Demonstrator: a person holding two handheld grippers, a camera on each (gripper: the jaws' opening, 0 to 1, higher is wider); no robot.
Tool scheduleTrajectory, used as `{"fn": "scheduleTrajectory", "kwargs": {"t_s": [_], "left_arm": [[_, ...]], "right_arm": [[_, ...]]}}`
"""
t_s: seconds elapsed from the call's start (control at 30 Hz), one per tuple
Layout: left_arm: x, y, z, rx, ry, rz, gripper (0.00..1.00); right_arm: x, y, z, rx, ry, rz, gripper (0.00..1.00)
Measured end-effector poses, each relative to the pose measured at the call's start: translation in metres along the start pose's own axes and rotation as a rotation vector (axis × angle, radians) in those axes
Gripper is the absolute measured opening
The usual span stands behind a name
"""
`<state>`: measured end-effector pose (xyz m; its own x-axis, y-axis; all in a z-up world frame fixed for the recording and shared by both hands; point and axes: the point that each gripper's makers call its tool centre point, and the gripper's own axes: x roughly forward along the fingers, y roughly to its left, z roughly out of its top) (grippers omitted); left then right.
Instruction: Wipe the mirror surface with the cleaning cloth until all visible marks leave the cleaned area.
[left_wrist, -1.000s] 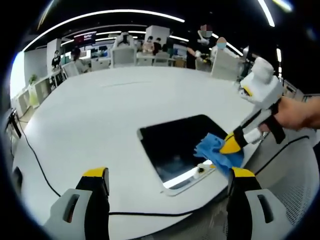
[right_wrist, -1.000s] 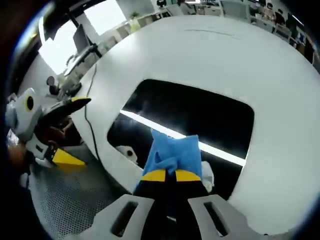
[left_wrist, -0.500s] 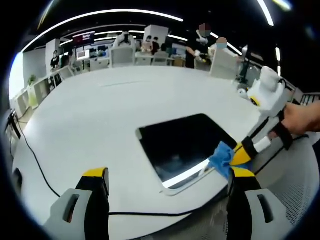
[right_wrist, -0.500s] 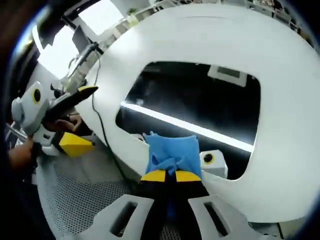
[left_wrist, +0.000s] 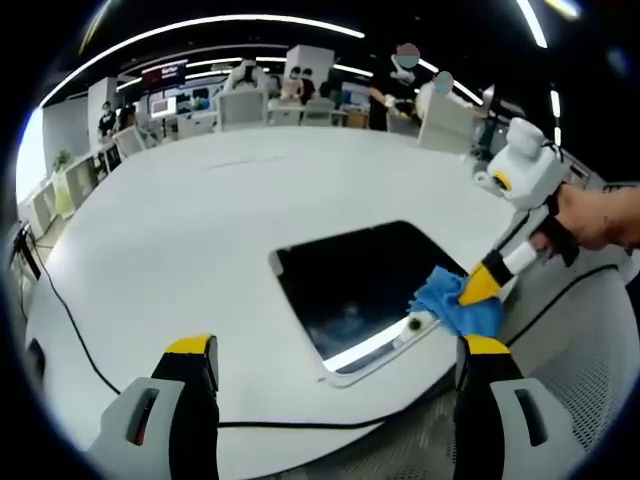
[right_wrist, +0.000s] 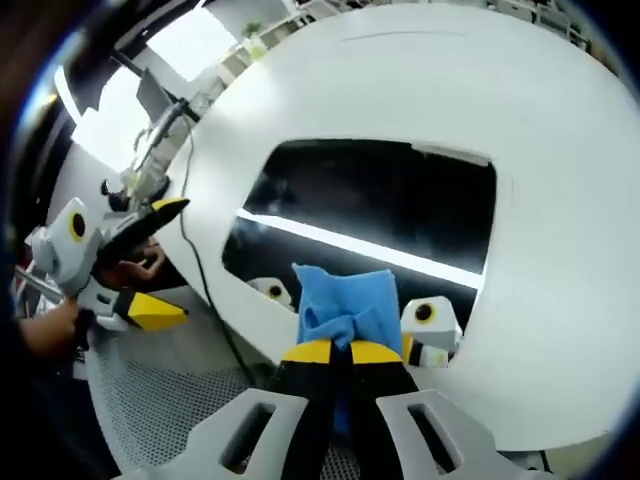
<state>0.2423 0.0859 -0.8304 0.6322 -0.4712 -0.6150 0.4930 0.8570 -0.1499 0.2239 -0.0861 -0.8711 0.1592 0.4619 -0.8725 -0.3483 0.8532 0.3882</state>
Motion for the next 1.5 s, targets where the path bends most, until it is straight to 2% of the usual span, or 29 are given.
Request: {"fn": "scheduleTrajectory", "kwargs": {"t_s": [0.2, 0.27, 0.4, 0.47, 0.63, 0.77, 0.8, 0.93, 1.07, 1.13, 1.3, 1.37, 1.4, 1.47, 1.5], "left_arm": [[0.001, -0.002, -0.001, 0.003, 0.009, -0.008, 0.99], [0.002, -0.002, 0.000, 0.004, 0.007, -0.010, 0.99], [0.002, -0.003, 0.000, 0.006, 0.008, -0.015, 0.99], [0.002, -0.003, 0.000, 0.006, 0.003, -0.016, 0.99], [0.001, -0.001, 0.001, 0.001, -0.004, -0.011, 0.99], [0.001, -0.001, 0.001, 0.007, -0.005, -0.009, 0.99], [0.001, -0.001, 0.001, 0.005, -0.006, -0.008, 0.99], [0.000, 0.000, 0.001, 0.005, -0.010, -0.006, 0.99], [0.000, 0.000, 0.001, 0.005, -0.008, -0.008, 0.99], [0.001, 0.000, 0.000, 0.007, -0.003, -0.012, 0.99], [0.001, 0.000, 0.001, 0.009, -0.005, -0.010, 0.99], [0.001, 0.000, 0.001, 0.011, -0.001, -0.007, 0.99], [0.001, 0.000, 0.001, 0.010, -0.002, -0.005, 0.99], [0.002, 0.001, 0.001, 0.007, 0.000, -0.001, 0.99], [0.002, 0.002, 0.000, 0.007, 0.001, 0.004, 0.99]], "right_arm": [[-0.010, -0.023, 0.005, 0.046, -0.014, -0.029, 0.00], [-0.009, -0.025, 0.005, 0.079, -0.009, -0.015, 0.00], [-0.008, -0.021, 0.007, 0.059, 0.008, -0.026, 0.00], [-0.008, -0.025, 0.013, 0.080, 0.005, -0.025, 0.00], [-0.002, -0.037, 0.042, 0.096, 0.011, -0.033, 0.00], [0.005, -0.051, 0.078, 0.103, 0.007, -0.053, 0.00], [0.009, -0.057, 0.094, 0.111, 0.008, -0.060, 0.00], [0.015, -0.071, 0.128, 0.130, -0.010, -0.084, 0.00], [0.019, -0.076, 0.142, 0.132, -0.032, -0.099, 0.00], [0.019, -0.075, 0.139, 0.056, -0.012, -0.114, 0.00], [0.020, -0.076, 0.140, 0.042, -0.022, -0.121, 0.00], [0.020, -0.076, 0.140, -0.040, -0.023, -0.171, 0.00], [0.020, -0.076, 0.143, -0.167, -0.031, -0.220, 0.00], [0.019, -0.073, 0.141, -0.229, -0.054, -0.265, 0.00], [0.019, -0.071, 0.139, -0.198, -0.065, -0.253, 0.00]]}}
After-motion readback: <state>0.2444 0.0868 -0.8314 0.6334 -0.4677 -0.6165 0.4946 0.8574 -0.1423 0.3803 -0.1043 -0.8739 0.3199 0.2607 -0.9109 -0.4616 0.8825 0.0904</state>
